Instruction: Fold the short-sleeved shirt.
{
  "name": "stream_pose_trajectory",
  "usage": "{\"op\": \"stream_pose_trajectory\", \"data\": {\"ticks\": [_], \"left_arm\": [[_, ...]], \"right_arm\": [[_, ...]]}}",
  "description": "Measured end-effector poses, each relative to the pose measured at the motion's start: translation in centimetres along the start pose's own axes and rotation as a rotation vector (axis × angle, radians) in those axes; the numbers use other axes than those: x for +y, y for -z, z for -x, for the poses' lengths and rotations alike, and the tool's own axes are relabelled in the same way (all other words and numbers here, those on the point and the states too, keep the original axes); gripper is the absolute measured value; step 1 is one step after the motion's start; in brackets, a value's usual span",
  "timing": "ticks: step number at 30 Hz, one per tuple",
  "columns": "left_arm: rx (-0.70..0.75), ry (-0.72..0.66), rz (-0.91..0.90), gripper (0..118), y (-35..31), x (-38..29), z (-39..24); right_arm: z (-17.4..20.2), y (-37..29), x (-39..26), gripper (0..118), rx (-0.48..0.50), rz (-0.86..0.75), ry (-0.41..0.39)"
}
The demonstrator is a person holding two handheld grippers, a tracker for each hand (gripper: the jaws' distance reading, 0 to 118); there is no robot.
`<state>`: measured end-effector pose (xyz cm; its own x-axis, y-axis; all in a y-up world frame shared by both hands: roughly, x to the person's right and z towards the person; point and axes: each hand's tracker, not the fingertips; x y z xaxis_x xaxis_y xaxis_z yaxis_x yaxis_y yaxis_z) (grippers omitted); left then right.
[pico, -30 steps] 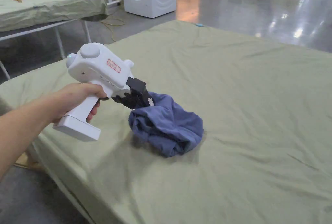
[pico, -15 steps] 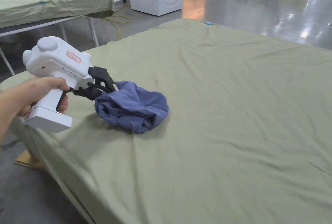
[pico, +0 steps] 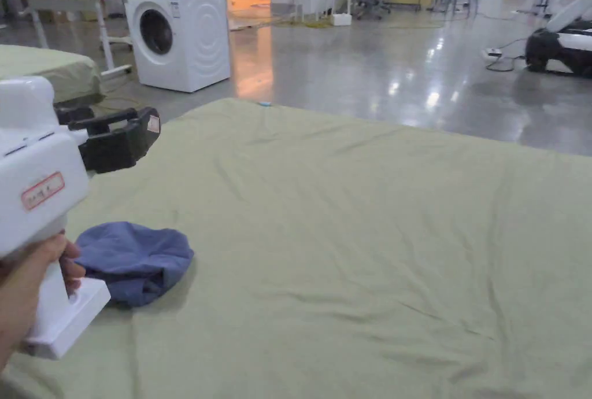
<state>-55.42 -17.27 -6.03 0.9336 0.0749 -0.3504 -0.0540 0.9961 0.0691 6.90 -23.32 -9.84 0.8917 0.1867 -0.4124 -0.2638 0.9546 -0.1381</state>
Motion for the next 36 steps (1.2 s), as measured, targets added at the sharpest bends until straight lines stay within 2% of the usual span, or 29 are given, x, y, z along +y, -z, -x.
{"op": "stream_pose_trajectory", "data": {"ticks": [2, 5, 7, 10, 12, 14, 15, 16, 17, 18, 19, 20, 22, 25, 33, 34, 35, 36], "left_arm": [[-0.050, -0.046, -0.024, 93, -2.5, -1.3, -6.0], [-0.159, -0.125, -0.078, 93, -6.6, -3.5, -14.2], [-0.236, -0.037, -0.157, 93, -9.6, -4.9, -18.6], [-0.163, 0.231, -0.194, 93, -12.9, -7.0, -23.0], [-0.159, 0.218, -0.156, 93, -13.7, -8.2, -23.5], [-0.249, 0.107, -0.088, 88, -14.6, -8.2, -23.1], [-0.294, 0.083, -0.072, 66, -14.6, -8.1, -23.2], [-0.249, 0.118, -0.078, 12, -14.6, -8.2, -23.5], [-0.137, 0.187, -0.096, 0, -14.2, -9.5, -24.5], [-0.147, 0.180, -0.113, 0, -14.2, -9.6, -25.0], [-0.236, 0.115, -0.086, 0, -13.9, -9.6, -25.0], [-0.260, 0.085, -0.069, 0, -13.5, -10.0, -25.6], [-0.198, 0.133, -0.064, 0, -12.8, -10.9, -27.0], [-0.216, 0.143, -0.054, 0, -14.0, -9.2, -25.9], [-0.197, 0.110, -0.041, 0, -13.9, -8.9, -25.6], [-0.206, 0.100, -0.039, 4, -13.8, -8.9, -25.4], [-0.252, 0.079, -0.040, 57, -13.6, -9.0, -25.6], [-0.285, 0.059, -0.044, 79, -13.6, -9.0, -25.4]], "right_arm": [[-1.8, -1.0, 0.0, 2, -0.023, -0.033, 0.037], [-4.0, -2.5, -0.6, 2, -0.135, -0.096, 0.056], [-5.0, -3.7, -1.4, 2, -0.199, -0.143, 0.071], [-6.3, -5.1, -3.0, 2, -0.258, -0.171, 0.132], [-6.9, -5.6, -4.1, 2, -0.260, -0.172, 0.137], [-7.5, -5.9, -4.9, 2, -0.254, -0.152, 0.149], [-7.6, -6.1, -5.2, 2, -0.249, -0.147, 0.154], [-7.5, -6.2, -5.6, 2, -0.249, -0.154, 0.161], [-7.5, -6.3, -6.0, 2, -0.244, -0.165, 0.162], [-7.4, -6.3, -6.2, 2, -0.250, -0.170, 0.153], [-7.4, -6.3, -6.3, 2, -0.260, -0.168, 0.144], [-7.3, -6.2, -6.4, 2, -0.255, -0.165, 0.147], [-7.4, -6.1, -6.6, 2, -0.253, -0.161, 0.163], [-7.4, -6.0, -6.5, 2, -0.269, -0.160, 0.171], [-6.8, -5.3, -6.2, 2, -0.265, -0.154, 0.154], [-6.7, -5.2, -6.2, 3, -0.267, -0.153, 0.154], [-6.7, -5.1, -6.2, 32, -0.267, -0.150, 0.150], [-6.4, -5.0, -6.3, 48, -0.300, -0.149, 0.126]]}}
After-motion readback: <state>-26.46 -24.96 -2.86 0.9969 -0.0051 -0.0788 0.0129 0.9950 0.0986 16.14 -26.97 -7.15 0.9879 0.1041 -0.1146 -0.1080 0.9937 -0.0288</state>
